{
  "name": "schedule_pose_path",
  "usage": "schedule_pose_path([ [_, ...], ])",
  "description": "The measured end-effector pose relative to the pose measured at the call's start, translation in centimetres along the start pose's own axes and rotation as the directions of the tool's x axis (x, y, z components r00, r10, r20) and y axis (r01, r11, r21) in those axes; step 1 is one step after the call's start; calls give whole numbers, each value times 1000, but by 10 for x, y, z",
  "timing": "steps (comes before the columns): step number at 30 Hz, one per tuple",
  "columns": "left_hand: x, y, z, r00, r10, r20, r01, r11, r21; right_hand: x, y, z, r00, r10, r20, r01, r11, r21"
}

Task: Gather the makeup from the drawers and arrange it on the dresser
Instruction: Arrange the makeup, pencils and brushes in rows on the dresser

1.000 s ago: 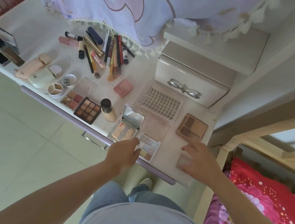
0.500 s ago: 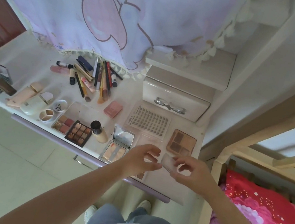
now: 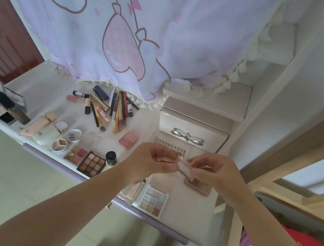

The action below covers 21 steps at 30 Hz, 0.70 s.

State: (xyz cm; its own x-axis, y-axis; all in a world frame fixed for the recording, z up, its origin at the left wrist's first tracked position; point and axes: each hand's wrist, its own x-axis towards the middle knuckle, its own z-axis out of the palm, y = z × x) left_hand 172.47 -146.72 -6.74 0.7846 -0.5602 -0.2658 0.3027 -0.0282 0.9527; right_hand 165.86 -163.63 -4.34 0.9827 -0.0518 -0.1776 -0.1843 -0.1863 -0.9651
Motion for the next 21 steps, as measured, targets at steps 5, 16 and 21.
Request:
schedule_pose_path([
  [5, -3, -1, 4, 999, 25, -20, -25, 999, 23, 0, -4, -4, 997, 51, 66, -48, 997, -54],
  [16, -3, -57, 12, 971, -238, 19, 236, 968, 84, 3, 60, -2, 935, 353, -26, -340, 916, 211],
  [21, -3, -98, 29, 943, -324, -71, 326, 867, 378, -3, 108, 2, 853, 507, -120, -480, 854, 198],
])
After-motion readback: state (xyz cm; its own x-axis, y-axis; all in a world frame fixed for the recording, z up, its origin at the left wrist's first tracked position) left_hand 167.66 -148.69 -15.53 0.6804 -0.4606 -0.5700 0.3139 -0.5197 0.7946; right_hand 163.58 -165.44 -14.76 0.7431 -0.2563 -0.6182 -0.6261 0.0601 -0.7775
